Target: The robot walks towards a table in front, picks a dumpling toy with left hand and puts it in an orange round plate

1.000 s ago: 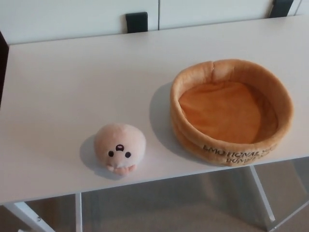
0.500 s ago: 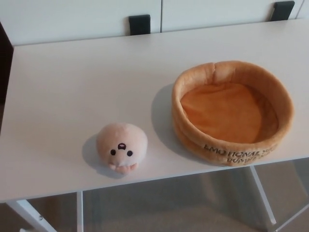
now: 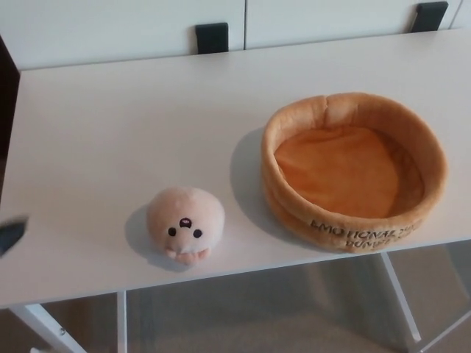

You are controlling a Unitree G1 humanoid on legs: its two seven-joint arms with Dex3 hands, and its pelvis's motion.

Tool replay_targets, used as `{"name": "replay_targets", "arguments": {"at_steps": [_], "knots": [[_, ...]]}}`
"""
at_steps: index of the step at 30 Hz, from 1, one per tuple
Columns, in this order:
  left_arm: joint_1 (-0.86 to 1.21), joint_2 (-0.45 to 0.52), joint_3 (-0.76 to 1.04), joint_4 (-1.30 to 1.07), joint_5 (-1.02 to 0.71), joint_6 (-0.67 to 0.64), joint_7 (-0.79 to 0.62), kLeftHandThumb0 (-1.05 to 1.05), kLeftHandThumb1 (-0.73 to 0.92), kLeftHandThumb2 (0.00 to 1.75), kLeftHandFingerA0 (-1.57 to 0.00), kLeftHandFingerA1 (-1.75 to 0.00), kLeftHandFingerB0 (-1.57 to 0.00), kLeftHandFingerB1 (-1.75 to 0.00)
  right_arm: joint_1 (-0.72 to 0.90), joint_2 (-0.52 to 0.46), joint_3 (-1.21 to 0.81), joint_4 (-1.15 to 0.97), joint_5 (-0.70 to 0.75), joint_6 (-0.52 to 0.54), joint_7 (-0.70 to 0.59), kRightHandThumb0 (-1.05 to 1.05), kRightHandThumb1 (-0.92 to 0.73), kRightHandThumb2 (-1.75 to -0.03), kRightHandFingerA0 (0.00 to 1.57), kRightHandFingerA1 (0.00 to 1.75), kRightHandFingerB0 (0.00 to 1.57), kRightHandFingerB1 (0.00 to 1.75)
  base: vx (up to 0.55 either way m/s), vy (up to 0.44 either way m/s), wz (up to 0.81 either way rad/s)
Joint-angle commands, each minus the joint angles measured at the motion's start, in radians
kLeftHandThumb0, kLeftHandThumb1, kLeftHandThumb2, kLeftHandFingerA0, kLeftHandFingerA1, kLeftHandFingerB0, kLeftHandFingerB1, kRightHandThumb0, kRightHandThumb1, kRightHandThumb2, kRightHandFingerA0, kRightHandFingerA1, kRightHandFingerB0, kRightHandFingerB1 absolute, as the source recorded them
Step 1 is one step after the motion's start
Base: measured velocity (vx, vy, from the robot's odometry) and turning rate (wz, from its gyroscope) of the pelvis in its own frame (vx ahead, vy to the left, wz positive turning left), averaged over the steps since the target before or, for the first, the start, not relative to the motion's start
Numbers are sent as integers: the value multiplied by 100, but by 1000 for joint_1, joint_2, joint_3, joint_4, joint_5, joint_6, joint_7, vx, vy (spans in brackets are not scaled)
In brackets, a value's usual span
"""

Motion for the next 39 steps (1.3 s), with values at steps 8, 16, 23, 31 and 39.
{"name": "replay_targets", "arguments": {"at_steps": [8, 16, 23, 31, 39], "knots": [[-766, 417, -329, -71, 108, 496, -312, -20, 42, 68, -3, -16, -3, -31, 12, -11, -12, 7, 5, 26, -1, -38, -67, -61, 68, 49, 54, 40, 0, 0, 0], [-1046, 319, -683, 37, 331, 630, -538, -24, 43, 55, 0, -14, 0, -23, 14, -16, -3, 2, -3, 20, 4, -40, -69, -61, 66, 50, 52, 40, 0, 0, 0], [-1170, 207, -900, 159, 468, 709, -643, -41, 29, 64, 0, -8, 0, -14, 14, -18, -4, 5, -2, 18, 1, -38, -68, -61, 66, 49, 54, 40, 0, 0, 0], [-1272, 149, -1066, 270, 613, 814, -787, -61, 37, 81, 0, 0, 0, -9, 17, -21, -4, 7, -3, 22, 1, -37, -65, -60, 69, 52, 53, 40, 0, 0, 0], [-1315, 116, -1132, 327, 671, 867, -812, -64, 39, 79, 0, 0, 0, -10, 21, -20, 2, 3, -6, 21, 0, -36, -65, -60, 69, 51, 55, 40, 0, 0, 0]]}}
